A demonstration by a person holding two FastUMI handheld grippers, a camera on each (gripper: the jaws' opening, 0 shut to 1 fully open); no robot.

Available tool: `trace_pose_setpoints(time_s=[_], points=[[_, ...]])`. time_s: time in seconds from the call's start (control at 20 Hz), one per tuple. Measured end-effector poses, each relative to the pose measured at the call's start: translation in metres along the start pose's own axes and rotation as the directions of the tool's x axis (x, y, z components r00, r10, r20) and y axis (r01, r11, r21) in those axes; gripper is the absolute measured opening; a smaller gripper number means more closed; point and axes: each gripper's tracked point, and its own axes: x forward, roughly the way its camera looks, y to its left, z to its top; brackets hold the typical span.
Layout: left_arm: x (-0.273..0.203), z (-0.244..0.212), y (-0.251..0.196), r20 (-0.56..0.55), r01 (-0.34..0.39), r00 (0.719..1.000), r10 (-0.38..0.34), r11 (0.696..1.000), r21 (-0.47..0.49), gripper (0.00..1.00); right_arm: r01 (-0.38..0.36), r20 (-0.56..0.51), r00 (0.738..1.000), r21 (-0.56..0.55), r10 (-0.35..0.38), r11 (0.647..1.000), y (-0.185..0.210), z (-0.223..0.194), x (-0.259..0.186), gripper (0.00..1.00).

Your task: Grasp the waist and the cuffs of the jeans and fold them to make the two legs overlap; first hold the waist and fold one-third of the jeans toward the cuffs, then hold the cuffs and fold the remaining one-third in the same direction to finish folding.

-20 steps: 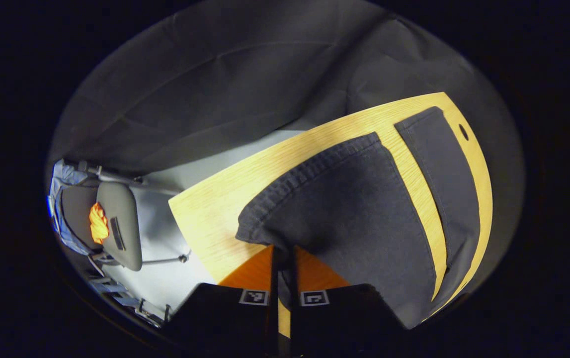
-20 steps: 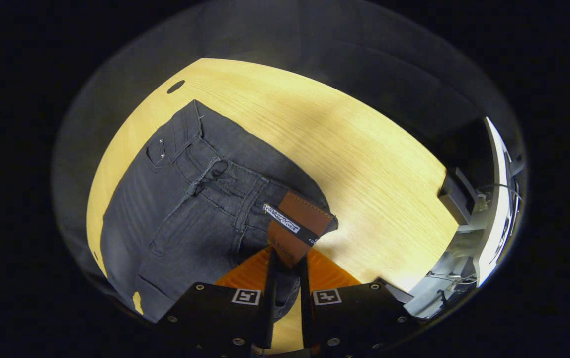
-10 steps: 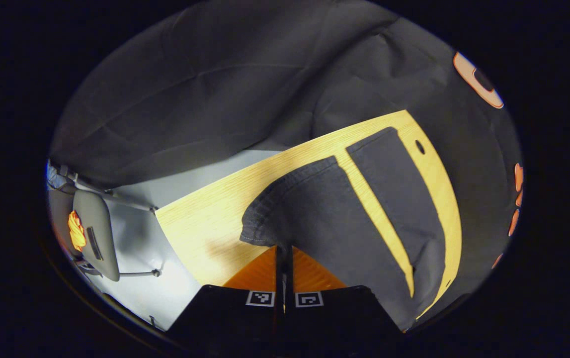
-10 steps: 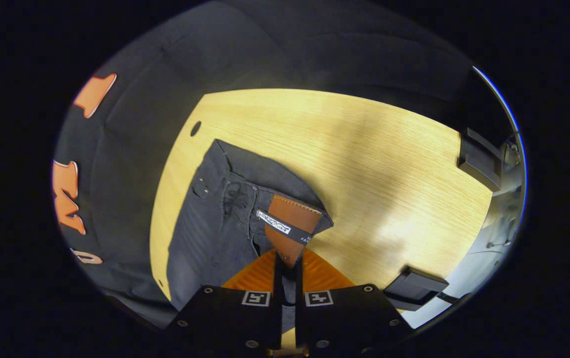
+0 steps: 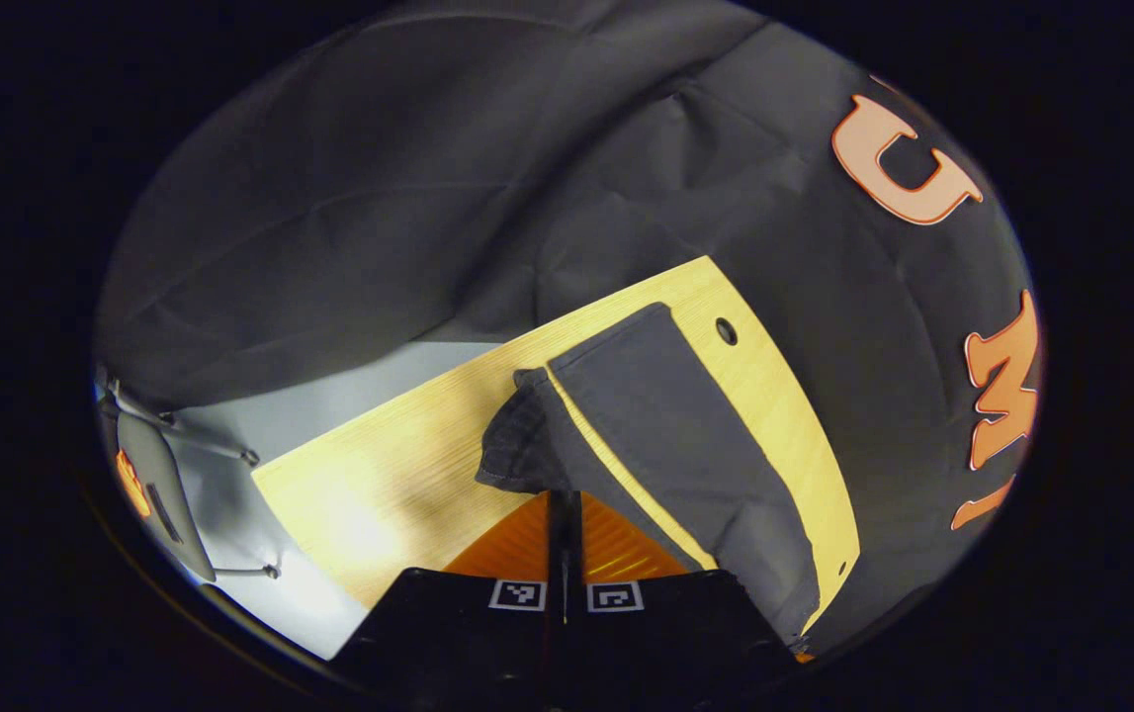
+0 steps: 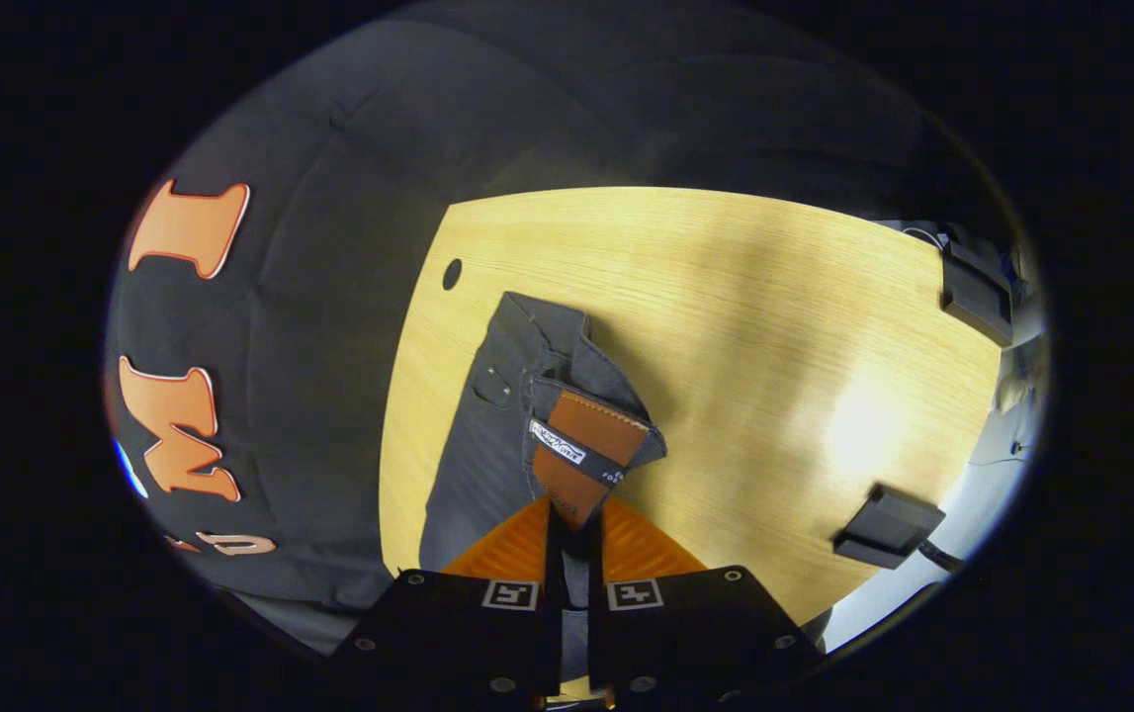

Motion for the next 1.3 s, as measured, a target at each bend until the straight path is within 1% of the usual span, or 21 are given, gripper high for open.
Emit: trace_pose_setpoints(time_s=[0.05, 0.1, 0.15, 0.25, 0.35, 0.5, 0.65, 0.85, 0.9, 1.05, 1.1, 1.15, 1.2, 1.3], points=[[0.003, 0.004, -0.006, -0.011, 0.019, 1.000, -0.019, 1.000, 0.001, 0.00, -0.001, 0.000, 1.000, 0.020, 0.001, 1.000, 0.005, -0.002, 0.001, 0.11], [0.010, 0.014, -0.014, -0.014, 0.042, 0.999, -0.042, 0.999, 0.007, 0.01, -0.017, 0.011, 1.000, 0.042, 0.016, 0.999, 0.015, 0.001, 0.002, 0.11], [0.018, 0.023, -0.015, -0.015, 0.035, 0.999, -0.035, 0.999, 0.004, 0.01, -0.018, 0.019, 1.000, 0.066, 0.017, 0.998, 0.023, 0.003, 0.003, 0.11], [0.036, 0.038, -0.030, -0.037, 0.059, 0.998, -0.059, 0.998, -0.003, 0.01, -0.017, 0.025, 1.000, 0.107, 0.014, 0.994, 0.035, 0.007, 0.008, 0.11], [0.054, 0.050, -0.043, -0.056, 0.059, 0.997, -0.057, 0.998, 0.037, 0.01, -0.005, 0.037, 0.999, 0.116, 0.001, 0.993, 0.044, 0.013, 0.014, 0.11], [0.075, 0.071, -0.068, -0.067, 0.071, 0.996, -0.064, 0.992, 0.107, 0.00, -0.006, 0.036, 0.999, 0.135, 0.001, 0.991, 0.060, 0.023, 0.024, 0.11], [0.095, 0.089, -0.085, -0.084, 0.057, 0.996, -0.044, 0.986, 0.155, 0.01, 0.008, 0.024, 1.000, 0.162, -0.012, 0.987, 0.068, 0.037, 0.040, 0.11], [0.107, 0.110, -0.102, -0.078, 0.024, 0.997, -0.006, 0.972, 0.235, 0.01, 0.031, 0.001, 1.000, 0.152, -0.032, 0.988, 0.083, 0.048, 0.063, 0.11], [0.117, 0.115, -0.110, -0.078, 0.019, 0.997, 0.001, 0.968, 0.251, 0.01, 0.039, -0.015, 0.999, 0.145, -0.037, 0.989, 0.088, 0.050, 0.072, 0.11], [0.134, 0.127, -0.129, -0.062, -0.007, 0.998, 0.029, 0.943, 0.333, 0.01, 0.053, -0.039, 0.998, 0.112, -0.049, 0.992, 0.100, 0.055, 0.094, 0.11], [0.141, 0.129, -0.131, -0.053, -0.025, 0.998, 0.046, 0.939, 0.343, 0.01, 0.058, -0.055, 0.997, 0.095, -0.053, 0.994, 0.103, 0.056, 0.101, 0.11], [0.145, 0.128, -0.136, -0.045, -0.030, 0.998, 0.049, 0.937, 0.348, 0.01, 0.072, -0.057, 0.996, 0.090, -0.067, 0.993, 0.105, 0.059, 0.108, 0.11], [0.150, 0.125, -0.140, -0.050, -0.031, 0.997, 0.051, 0.938, 0.345, 0.01, 0.090, -0.065, 0.994, 0.095, -0.084, 0.991, 0.105, 0.060, 0.115, 0.11], [0.152, 0.123, -0.144, -0.028, -0.042, 0.998, 0.055, 0.941, 0.337, 0.02, 0.092, -0.077, 0.994, 0.111, -0.084, 0.990, 0.107, 0.060, 0.122, 0.11]])
